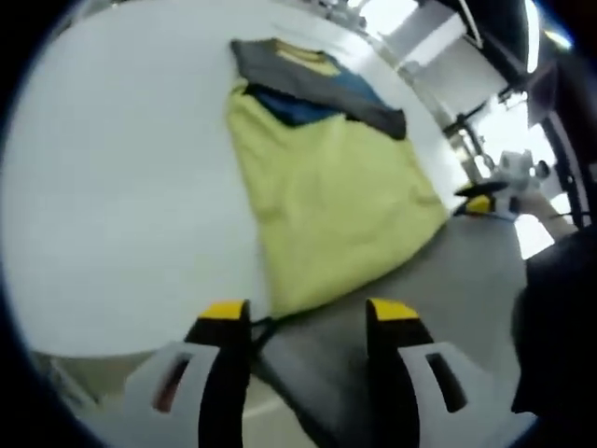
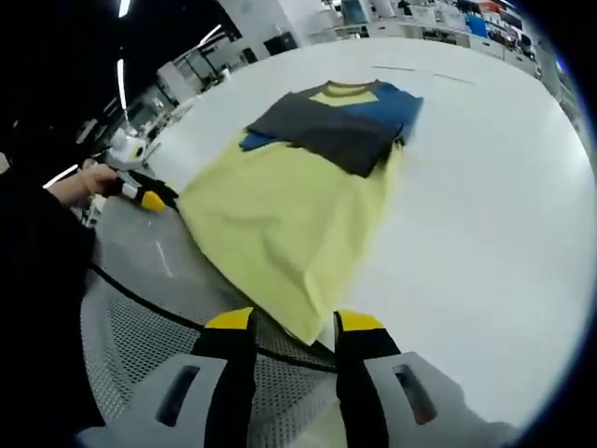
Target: Fold the garment on the visible template until the final outline fits inside the template.
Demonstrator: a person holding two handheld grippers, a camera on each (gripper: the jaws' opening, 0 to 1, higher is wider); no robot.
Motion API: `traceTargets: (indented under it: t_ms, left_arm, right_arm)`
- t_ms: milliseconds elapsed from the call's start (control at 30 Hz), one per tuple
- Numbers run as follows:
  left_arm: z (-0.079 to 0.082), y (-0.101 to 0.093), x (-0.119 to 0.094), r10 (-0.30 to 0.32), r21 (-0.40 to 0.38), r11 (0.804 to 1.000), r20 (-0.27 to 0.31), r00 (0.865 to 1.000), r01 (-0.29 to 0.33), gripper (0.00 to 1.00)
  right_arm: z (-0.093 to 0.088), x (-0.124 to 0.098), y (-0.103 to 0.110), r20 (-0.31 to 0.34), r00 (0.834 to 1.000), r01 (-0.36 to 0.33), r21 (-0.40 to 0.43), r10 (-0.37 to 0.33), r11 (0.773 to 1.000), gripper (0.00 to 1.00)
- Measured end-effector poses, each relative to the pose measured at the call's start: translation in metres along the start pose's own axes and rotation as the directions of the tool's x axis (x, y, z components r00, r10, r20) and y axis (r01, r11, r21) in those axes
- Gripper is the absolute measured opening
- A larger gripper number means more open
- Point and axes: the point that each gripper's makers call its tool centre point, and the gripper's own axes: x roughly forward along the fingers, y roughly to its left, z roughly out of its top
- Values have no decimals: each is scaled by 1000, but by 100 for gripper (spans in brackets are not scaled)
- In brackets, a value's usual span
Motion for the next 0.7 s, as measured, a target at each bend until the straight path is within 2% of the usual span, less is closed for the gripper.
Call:
traceTargets:
  t_ms: [133, 367, 467, 700]
  left_arm:
    - [1, 5, -1, 13, 19, 1000, -3, 1000, -13, 39]
    - [0, 7, 0, 14, 30, 999, -16, 1000, -13, 37]
    - [-1, 7, 3, 13, 23, 1000, -16, 1000, -13, 35]
    - [0, 7, 3, 19, 19, 1000, -15, 1000, -19, 30]
  right_arm:
    - [-4, 4, -1, -44, 999, 15, -29, -16, 999, 31]
    - [-8, 12, -1, -93, 995, 26, -49, -30, 998, 27]
    - [-14, 13, -6, -134, 989, 54, -52, -61, 997, 22]
    - [-18, 19, -7, -157, 985, 67, -36, -72, 997, 20]
